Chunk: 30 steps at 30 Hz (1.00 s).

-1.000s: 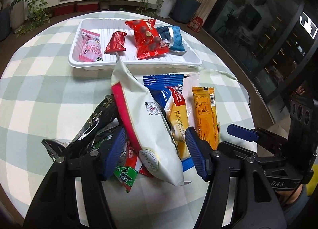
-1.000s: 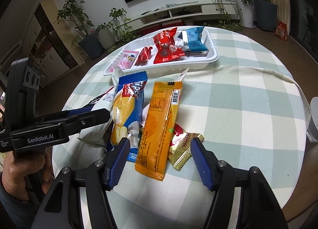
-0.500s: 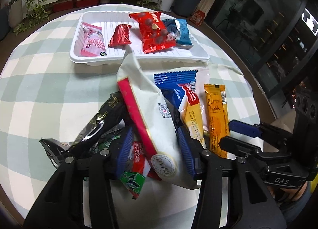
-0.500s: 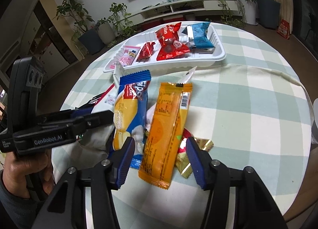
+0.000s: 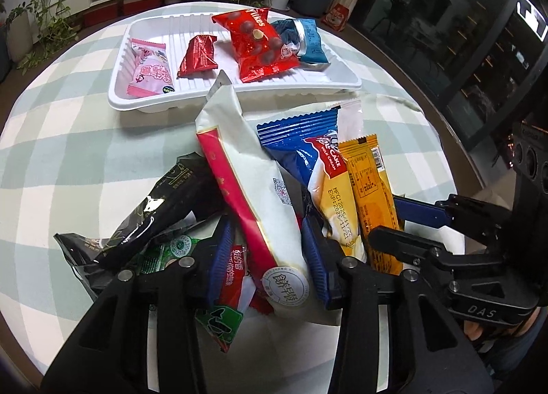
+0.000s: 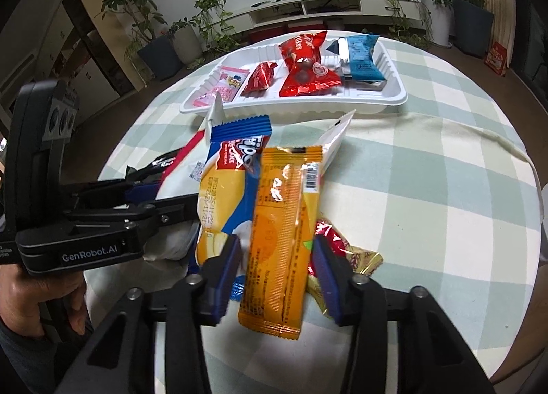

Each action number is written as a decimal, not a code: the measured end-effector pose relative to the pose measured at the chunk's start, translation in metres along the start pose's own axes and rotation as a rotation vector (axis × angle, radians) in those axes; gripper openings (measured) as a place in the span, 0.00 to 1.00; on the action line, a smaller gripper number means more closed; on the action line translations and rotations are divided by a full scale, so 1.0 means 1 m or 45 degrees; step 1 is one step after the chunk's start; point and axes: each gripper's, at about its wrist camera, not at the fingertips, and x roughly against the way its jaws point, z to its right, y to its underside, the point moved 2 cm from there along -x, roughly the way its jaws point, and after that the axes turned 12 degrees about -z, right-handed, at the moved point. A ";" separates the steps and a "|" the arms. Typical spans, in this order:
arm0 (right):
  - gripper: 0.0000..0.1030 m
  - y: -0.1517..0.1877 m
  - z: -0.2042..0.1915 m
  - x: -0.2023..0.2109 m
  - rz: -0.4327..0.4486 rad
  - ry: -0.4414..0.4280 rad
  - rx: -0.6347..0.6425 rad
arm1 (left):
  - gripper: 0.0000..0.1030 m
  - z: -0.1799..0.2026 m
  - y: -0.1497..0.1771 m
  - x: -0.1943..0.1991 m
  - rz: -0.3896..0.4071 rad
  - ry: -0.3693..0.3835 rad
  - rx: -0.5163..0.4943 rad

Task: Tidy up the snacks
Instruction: 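Grasp the white red-striped bag with the left gripper while the right grasps the orange bar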

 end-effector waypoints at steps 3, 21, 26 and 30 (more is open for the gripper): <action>0.37 0.001 0.000 0.000 -0.006 0.011 0.009 | 0.35 0.002 0.001 0.000 -0.009 -0.022 -0.025; 0.13 -0.005 -0.015 -0.006 -0.015 0.145 0.136 | 0.31 0.003 -0.001 -0.003 -0.014 -0.037 -0.049; 0.09 -0.004 -0.016 -0.003 -0.005 0.115 0.142 | 0.27 0.006 0.000 -0.001 -0.012 -0.053 -0.074; 0.06 -0.003 -0.015 0.002 0.013 0.067 0.126 | 0.27 0.006 0.003 0.002 -0.001 -0.043 -0.076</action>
